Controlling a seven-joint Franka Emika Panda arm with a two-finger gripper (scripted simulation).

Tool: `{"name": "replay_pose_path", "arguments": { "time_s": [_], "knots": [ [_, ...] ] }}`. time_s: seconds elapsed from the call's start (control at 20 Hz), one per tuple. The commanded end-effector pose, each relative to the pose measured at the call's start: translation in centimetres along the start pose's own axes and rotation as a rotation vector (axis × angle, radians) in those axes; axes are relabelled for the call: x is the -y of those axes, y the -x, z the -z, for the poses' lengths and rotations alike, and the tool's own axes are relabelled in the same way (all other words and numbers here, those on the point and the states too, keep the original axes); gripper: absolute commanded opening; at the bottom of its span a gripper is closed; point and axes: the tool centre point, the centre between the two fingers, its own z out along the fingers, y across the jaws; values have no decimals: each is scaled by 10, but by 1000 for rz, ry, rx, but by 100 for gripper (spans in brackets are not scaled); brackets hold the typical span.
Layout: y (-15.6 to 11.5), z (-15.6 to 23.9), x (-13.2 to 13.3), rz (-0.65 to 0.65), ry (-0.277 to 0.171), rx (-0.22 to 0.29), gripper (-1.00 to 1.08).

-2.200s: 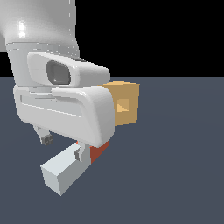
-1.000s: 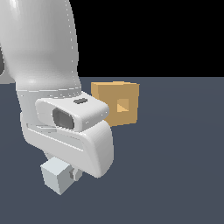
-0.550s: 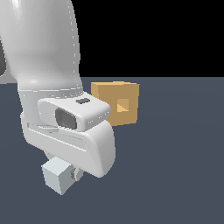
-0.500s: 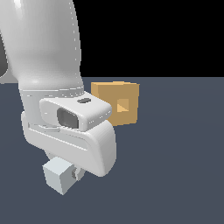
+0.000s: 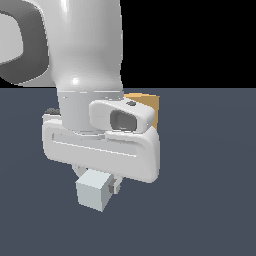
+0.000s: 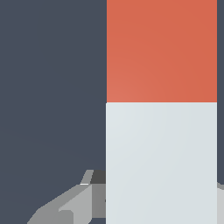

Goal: Insert the peg into the horizontal hole in a box.

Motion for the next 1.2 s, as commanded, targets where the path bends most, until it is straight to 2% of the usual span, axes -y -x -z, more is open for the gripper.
{"name": "replay_pose_path", "arguments": {
  "time_s": [0.0, 0.6, 1.15],
  "knots": [
    [-10, 6, -14, 60, 4, 0, -100],
    [-83, 34, -75, 413, 4, 0, -100],
    [-138, 49, -97, 628, 3, -1, -100]
  ]
}}
